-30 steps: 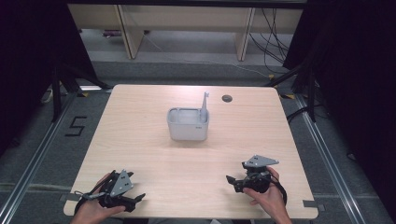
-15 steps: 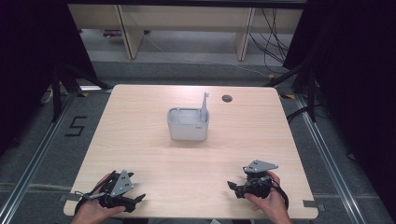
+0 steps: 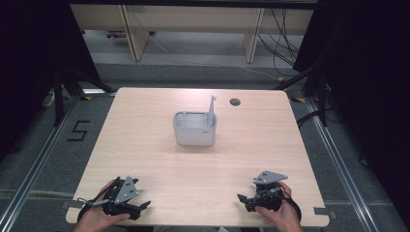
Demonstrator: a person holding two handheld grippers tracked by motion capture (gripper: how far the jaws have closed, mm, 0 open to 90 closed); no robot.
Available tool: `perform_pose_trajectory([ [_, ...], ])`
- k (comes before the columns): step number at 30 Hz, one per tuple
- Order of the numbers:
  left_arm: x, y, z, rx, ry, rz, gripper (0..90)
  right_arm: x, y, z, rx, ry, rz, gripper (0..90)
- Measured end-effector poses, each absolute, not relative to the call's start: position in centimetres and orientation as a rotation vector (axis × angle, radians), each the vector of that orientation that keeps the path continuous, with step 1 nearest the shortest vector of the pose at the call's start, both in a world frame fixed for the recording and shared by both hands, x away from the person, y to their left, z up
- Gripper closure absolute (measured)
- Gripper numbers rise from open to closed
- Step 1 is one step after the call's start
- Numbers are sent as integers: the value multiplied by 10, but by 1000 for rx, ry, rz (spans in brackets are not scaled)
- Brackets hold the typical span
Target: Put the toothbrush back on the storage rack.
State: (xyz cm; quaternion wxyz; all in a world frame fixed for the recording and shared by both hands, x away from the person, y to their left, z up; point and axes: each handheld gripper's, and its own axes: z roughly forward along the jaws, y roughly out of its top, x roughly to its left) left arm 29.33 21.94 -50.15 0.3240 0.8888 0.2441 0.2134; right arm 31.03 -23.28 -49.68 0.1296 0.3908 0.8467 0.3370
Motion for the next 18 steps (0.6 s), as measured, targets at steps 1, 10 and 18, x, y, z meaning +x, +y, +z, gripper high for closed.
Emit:
perform_pose_trajectory([
  [1,293,219,-502,2329,644,557,163,311,-234,-497,1112,2468,980,170],
  [10,293,219,-502,2330,643,560,163,305,-235,-498,1138,2480,953,170],
  [18,293,219,-502,2332,642,562,163,304,-235,-498,1107,2474,955,174],
])
